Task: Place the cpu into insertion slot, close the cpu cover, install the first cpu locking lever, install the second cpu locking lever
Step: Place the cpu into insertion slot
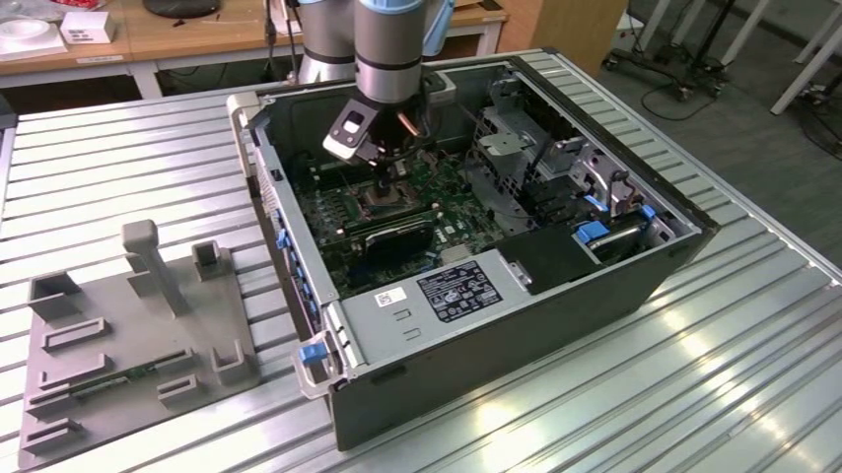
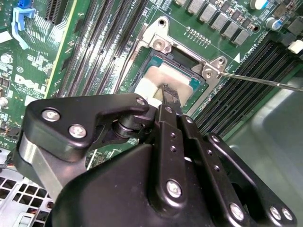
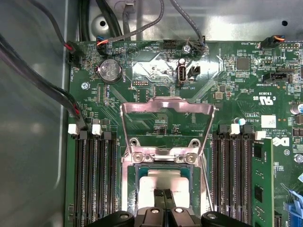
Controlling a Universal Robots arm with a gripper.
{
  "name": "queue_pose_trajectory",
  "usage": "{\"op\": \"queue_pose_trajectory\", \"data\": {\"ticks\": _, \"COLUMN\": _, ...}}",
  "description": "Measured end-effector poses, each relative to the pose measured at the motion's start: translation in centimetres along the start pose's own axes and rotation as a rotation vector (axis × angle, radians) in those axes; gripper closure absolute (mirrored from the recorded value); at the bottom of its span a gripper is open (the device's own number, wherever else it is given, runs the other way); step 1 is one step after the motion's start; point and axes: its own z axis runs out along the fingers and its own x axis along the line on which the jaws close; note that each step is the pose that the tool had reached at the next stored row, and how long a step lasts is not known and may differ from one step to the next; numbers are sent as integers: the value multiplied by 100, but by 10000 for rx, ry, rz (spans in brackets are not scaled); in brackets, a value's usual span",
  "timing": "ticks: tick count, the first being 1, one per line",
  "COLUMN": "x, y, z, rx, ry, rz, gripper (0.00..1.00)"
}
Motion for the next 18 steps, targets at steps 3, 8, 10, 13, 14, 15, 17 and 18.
{"op": "queue_pose_trajectory", "data": {"ticks": 3, "x": -1, "y": -1, "z": 21, "rx": 1, "ry": 6, "rz": 2, "gripper": 89}}
{"op": "queue_pose_trajectory", "data": {"ticks": 8, "x": -2, "y": -2, "z": 33, "rx": 3, "ry": 6, "rz": 1, "gripper": 89}}
{"op": "queue_pose_trajectory", "data": {"ticks": 10, "x": -2, "y": -2, "z": 34, "rx": 2, "ry": 7, "rz": 1, "gripper": 89}}
{"op": "queue_pose_trajectory", "data": {"ticks": 13, "x": -2, "y": -2, "z": 34, "rx": 2, "ry": 7, "rz": 1, "gripper": 89}}
{"op": "queue_pose_trajectory", "data": {"ticks": 14, "x": -2, "y": -2, "z": 35, "rx": 2, "ry": 7, "rz": 1, "gripper": 89}}
{"op": "queue_pose_trajectory", "data": {"ticks": 15, "x": -2, "y": -2, "z": 35, "rx": 2, "ry": 7, "rz": 1, "gripper": 89}}
{"op": "queue_pose_trajectory", "data": {"ticks": 17, "x": -2, "y": -2, "z": 35, "rx": 2, "ry": 8, "rz": 1, "gripper": 89}}
{"op": "queue_pose_trajectory", "data": {"ticks": 18, "x": -2, "y": -2, "z": 35, "rx": 1, "ry": 8, "rz": 1, "gripper": 89}}
